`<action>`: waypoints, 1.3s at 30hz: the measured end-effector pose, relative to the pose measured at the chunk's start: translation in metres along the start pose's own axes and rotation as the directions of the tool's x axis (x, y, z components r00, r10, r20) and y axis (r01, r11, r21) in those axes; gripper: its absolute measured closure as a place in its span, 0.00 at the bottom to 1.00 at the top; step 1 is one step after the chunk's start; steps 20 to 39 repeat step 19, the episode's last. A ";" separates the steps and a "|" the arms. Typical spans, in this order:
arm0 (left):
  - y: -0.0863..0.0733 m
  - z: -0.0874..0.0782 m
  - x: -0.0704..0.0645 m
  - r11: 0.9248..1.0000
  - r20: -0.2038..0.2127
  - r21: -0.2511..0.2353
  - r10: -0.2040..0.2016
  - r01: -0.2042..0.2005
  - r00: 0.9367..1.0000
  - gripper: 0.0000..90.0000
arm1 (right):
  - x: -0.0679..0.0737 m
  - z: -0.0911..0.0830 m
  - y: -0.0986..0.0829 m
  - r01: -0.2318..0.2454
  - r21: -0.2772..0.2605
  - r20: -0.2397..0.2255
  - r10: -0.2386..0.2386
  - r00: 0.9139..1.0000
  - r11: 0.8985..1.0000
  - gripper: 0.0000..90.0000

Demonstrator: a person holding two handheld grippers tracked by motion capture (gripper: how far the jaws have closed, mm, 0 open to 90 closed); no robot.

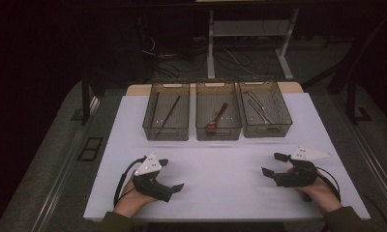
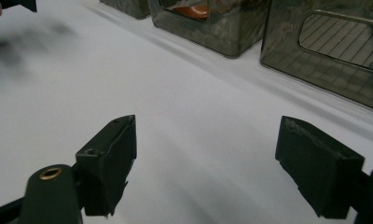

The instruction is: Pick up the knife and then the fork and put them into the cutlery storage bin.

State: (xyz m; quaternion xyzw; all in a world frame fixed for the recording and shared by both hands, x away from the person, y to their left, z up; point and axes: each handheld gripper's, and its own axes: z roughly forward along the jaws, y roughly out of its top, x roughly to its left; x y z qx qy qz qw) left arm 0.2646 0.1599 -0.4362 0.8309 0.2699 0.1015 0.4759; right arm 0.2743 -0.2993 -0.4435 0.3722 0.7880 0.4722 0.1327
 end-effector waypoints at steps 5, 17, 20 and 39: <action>0.000 0.001 0.000 1.000 0.001 0.003 0.002 -0.002 1.000 0.00 | -0.001 0.001 -0.001 0.003 0.007 -0.001 -0.003 1.000 1.000 0.22; -0.001 0.002 0.001 1.000 0.000 0.012 0.001 -0.001 1.000 0.00 | -0.003 -0.001 -0.001 -0.004 0.004 -0.013 0.004 1.000 1.000 0.22; -0.001 0.002 0.000 1.000 0.000 0.008 0.001 -0.001 1.000 0.00 | -0.003 -0.001 -0.001 -0.006 0.000 -0.016 0.006 1.000 1.000 0.22; -0.001 0.002 0.000 1.000 0.000 0.008 0.001 -0.001 1.000 0.00 | -0.003 -0.001 -0.001 -0.006 0.000 -0.016 0.006 1.000 1.000 0.22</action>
